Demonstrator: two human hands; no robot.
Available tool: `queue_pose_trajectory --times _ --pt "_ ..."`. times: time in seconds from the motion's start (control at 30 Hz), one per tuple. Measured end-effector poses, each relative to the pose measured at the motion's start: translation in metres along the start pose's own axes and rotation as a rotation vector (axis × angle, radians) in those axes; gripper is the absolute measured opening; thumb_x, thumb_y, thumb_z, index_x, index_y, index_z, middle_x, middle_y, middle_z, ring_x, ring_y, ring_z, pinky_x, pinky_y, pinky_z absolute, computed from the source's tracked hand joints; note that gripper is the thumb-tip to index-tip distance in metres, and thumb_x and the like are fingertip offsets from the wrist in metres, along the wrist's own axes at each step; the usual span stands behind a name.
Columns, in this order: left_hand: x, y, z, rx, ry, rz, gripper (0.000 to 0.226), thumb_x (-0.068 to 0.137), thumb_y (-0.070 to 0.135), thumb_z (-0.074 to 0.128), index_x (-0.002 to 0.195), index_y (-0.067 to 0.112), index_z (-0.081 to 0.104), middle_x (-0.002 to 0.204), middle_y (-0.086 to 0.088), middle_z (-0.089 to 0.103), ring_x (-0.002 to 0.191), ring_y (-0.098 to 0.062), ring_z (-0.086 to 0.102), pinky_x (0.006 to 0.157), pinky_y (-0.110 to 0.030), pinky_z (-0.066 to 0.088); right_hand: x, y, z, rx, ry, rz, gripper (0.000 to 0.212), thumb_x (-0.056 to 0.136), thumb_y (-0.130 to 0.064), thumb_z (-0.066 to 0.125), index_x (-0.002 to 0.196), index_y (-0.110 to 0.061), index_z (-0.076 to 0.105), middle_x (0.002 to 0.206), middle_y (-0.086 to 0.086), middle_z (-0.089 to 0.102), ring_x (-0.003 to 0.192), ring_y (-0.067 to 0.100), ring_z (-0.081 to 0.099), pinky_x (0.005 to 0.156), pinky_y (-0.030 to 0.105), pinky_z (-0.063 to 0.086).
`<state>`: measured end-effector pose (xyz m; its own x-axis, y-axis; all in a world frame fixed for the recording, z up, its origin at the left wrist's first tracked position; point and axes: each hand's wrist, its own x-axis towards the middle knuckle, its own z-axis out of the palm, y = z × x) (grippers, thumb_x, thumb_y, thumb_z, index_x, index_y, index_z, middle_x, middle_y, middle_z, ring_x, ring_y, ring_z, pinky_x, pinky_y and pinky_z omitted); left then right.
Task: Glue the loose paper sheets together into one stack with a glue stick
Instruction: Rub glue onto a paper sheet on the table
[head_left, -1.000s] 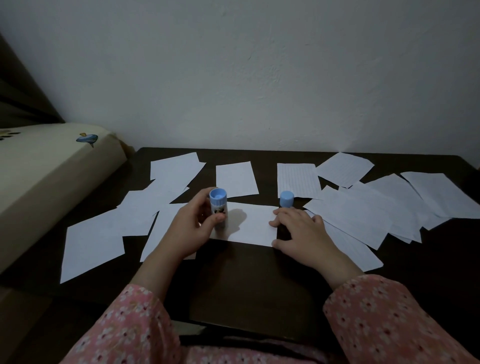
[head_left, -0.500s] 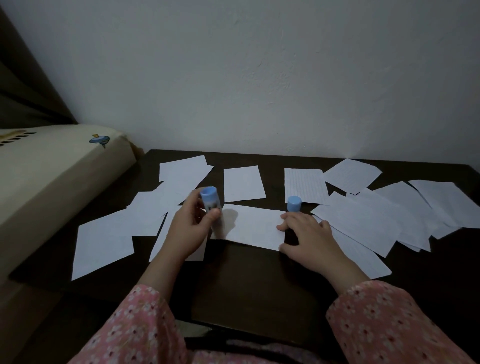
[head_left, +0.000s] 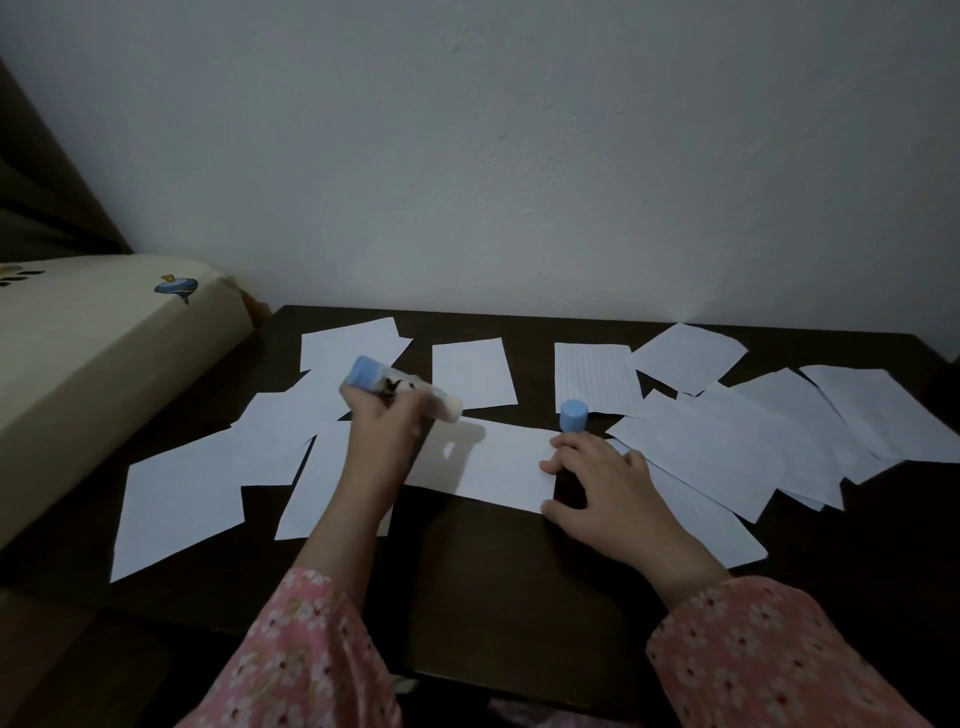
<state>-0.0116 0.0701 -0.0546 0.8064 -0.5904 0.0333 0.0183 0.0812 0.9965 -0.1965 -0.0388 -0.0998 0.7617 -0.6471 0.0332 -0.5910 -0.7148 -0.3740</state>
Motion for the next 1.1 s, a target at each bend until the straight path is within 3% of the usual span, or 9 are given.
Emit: queue_pose_trajectory --times 0.1,0.27,0.37,0.47,0.53,0.63,0.8,1.0,1.1 --pt "-0.001 -0.005 0.019 0.277 -0.131 0.042 0.067 0.089 0.009 0.063 0.139 0.021 0.019 0.129 -0.008 0.051 0.117 -0.021 0.053 0.100 -0.041 0.046 -0.002 0.001 -0.001 0.015 -0.014 -0.018 0.042 0.086 -0.049 0.057 0.126 -0.038 0.049 0.153 -0.015 0.022 0.144 0.008 0.014 0.116 0.046 0.013" --pt "-0.002 -0.013 0.051 0.543 -0.283 0.166 0.065 0.089 0.012 0.063 0.140 0.029 0.026 0.139 -0.003 0.049 0.128 -0.021 0.047 0.092 -0.031 0.042 -0.004 0.004 -0.003 0.022 -0.023 -0.052 0.045 0.088 -0.051 0.055 0.131 -0.039 0.046 0.154 -0.015 0.022 0.146 0.009 0.008 0.117 0.045 0.010" --pt "0.002 -0.017 0.060 0.578 -0.320 0.209 0.065 0.090 0.013 0.062 0.142 0.028 0.027 0.137 -0.002 0.051 0.121 -0.017 0.051 0.087 -0.023 0.041 -0.004 0.005 -0.003 0.020 -0.023 -0.058 0.047 0.088 -0.052 0.055 0.132 -0.040 0.045 0.154 -0.015 0.022 0.146 0.009 0.007 0.117 0.044 0.009" --pt "0.006 -0.020 0.067 0.629 -0.364 0.269 0.064 0.089 0.015 0.064 0.142 0.028 0.029 0.121 0.004 0.055 0.089 -0.001 0.055 0.068 -0.010 0.039 -0.004 0.007 -0.002 0.039 -0.013 -0.069 0.046 0.087 -0.053 0.055 0.129 -0.040 0.046 0.153 -0.016 0.024 0.145 0.009 0.008 0.116 0.042 0.008" --pt "0.007 -0.022 0.070 0.646 -0.383 0.283 0.062 0.089 0.016 0.064 0.140 0.028 0.030 0.109 0.009 0.053 0.081 0.001 0.053 0.062 -0.010 0.038 -0.004 0.009 -0.001 0.043 -0.006 -0.078 0.044 0.086 -0.053 0.055 0.127 -0.040 0.047 0.152 -0.016 0.025 0.144 0.008 0.009 0.114 0.041 0.009" --pt "0.010 -0.025 0.072 0.667 -0.401 0.288 0.061 0.090 0.016 0.064 0.139 0.030 0.031 0.108 0.009 0.053 0.083 -0.003 0.053 0.062 -0.011 0.040 -0.003 0.009 -0.001 0.035 0.002 -0.084 0.043 0.085 -0.053 0.056 0.125 -0.039 0.048 0.150 -0.017 0.027 0.143 0.007 0.011 0.112 0.039 0.011" --pt "0.013 -0.028 0.073 0.681 -0.432 0.268 0.065 0.090 0.014 0.062 0.143 0.032 0.029 0.123 0.002 0.054 0.093 -0.006 0.052 0.068 -0.012 0.041 -0.002 0.006 -0.001 0.029 0.029 -0.082 0.039 0.084 -0.051 0.057 0.120 -0.037 0.049 0.141 -0.015 0.035 0.138 0.007 0.018 0.107 0.036 0.015" --pt "0.017 -0.026 0.065 0.715 -0.428 0.248 0.072 0.091 0.013 0.061 0.147 0.035 0.022 0.129 -0.002 0.052 0.099 -0.007 0.049 0.079 -0.019 0.041 -0.003 0.004 -0.002 0.008 0.014 -0.071 0.043 0.086 -0.051 0.056 0.125 -0.037 0.046 0.144 -0.014 0.032 0.139 0.008 0.016 0.109 0.037 0.014" --pt "0.021 -0.025 0.058 0.732 -0.404 0.237 0.074 0.091 0.013 0.061 0.147 0.038 0.020 0.128 -0.001 0.051 0.100 -0.006 0.048 0.076 -0.017 0.039 -0.002 0.004 -0.001 0.008 0.003 -0.064 0.044 0.086 -0.051 0.056 0.127 -0.038 0.046 0.146 -0.014 0.030 0.141 0.009 0.015 0.111 0.039 0.012"
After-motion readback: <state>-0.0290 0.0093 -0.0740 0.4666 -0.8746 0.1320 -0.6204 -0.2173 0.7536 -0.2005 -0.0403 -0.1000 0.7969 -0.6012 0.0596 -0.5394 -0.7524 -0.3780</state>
